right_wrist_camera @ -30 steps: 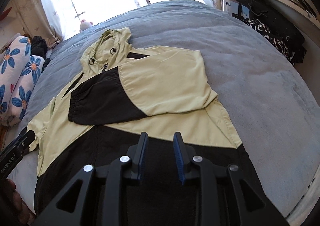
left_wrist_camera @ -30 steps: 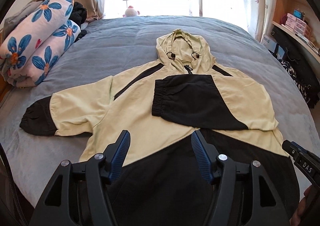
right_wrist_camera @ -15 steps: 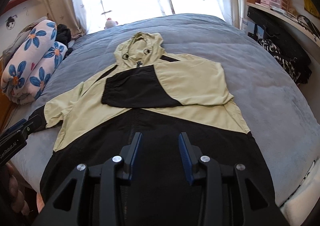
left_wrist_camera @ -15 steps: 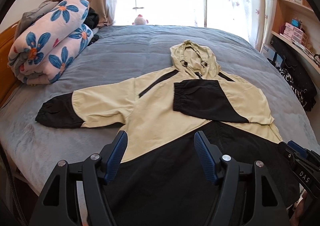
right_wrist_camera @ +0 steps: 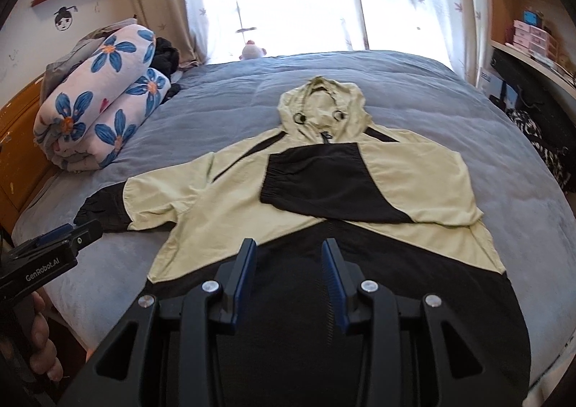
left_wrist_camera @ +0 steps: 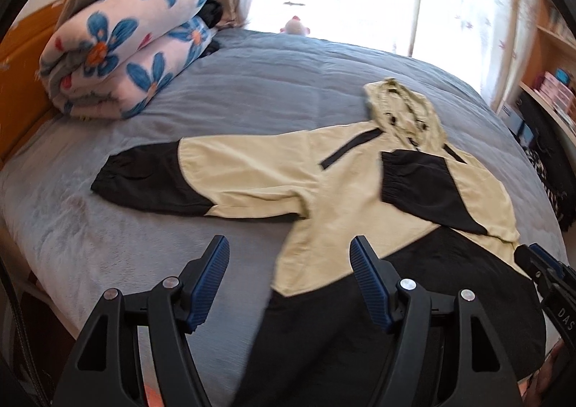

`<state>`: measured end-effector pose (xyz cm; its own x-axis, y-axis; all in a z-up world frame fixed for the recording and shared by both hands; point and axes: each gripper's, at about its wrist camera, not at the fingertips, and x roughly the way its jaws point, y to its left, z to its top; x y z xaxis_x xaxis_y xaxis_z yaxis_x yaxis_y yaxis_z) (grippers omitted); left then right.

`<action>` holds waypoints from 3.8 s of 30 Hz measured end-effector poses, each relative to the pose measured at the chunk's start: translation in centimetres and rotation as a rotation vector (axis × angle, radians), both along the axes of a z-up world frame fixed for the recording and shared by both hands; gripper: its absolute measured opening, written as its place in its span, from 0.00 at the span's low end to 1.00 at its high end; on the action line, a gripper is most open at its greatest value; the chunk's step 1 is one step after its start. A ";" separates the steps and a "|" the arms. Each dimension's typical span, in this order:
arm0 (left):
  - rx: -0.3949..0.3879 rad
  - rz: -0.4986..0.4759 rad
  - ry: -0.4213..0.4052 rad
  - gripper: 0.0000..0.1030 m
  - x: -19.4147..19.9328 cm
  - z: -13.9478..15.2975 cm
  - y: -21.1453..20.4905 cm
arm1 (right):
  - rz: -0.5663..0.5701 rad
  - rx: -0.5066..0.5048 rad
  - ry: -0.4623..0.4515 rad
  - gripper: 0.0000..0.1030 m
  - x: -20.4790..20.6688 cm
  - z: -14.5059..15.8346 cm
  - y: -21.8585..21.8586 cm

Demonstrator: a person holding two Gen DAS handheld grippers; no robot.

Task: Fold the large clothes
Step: 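Lift both tools back and move the left tool toward the other sleeve, then close the left tool on the other black sleeve cuff, then fold the held sleeve across the jacket chest and open the left tool, then grasp the folded black cuff with the right tool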

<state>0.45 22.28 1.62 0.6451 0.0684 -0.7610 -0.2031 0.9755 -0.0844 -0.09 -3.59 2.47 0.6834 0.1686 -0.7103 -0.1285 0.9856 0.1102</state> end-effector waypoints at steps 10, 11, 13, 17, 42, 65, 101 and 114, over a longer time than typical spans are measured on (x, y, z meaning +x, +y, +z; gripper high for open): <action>-0.067 0.101 0.046 0.66 1.9 -3.7 9.3 | 0.088 -0.013 -0.038 0.37 5.1 0.0 6.7; -0.073 0.107 0.049 0.66 2.1 -4.1 10.1 | 0.094 -0.016 -0.035 0.37 5.7 -0.2 7.4; -0.098 0.123 0.059 0.66 2.6 -5.0 11.9 | 0.105 -0.016 -0.021 0.37 6.8 -0.8 8.5; -0.206 0.153 0.079 0.66 3.8 -7.4 16.0 | 0.121 -0.015 0.024 0.37 9.1 -2.6 10.8; -0.458 0.522 0.069 0.43 11.0 -17.5 29.5 | 0.198 0.042 0.216 0.37 12.2 -11.2 15.1; -0.159 -0.308 -0.087 0.09 18.7 -2.2 -13.9 | -0.144 0.162 0.147 0.37 8.1 -8.0 -5.9; -0.171 -0.116 0.106 0.65 10.0 -8.4 -5.2 | 0.231 -0.072 0.119 0.56 11.3 -8.5 1.8; -0.221 -0.085 0.120 0.65 10.2 -10.1 -3.5 | 0.241 -0.341 0.154 0.09 16.0 -12.0 6.0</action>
<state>10.68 18.81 -8.48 0.5455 -0.1586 -0.8230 -0.1425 0.9501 -0.2776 15.86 2.38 -9.53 0.5350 0.0484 -0.8434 -0.3667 0.9127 -0.1803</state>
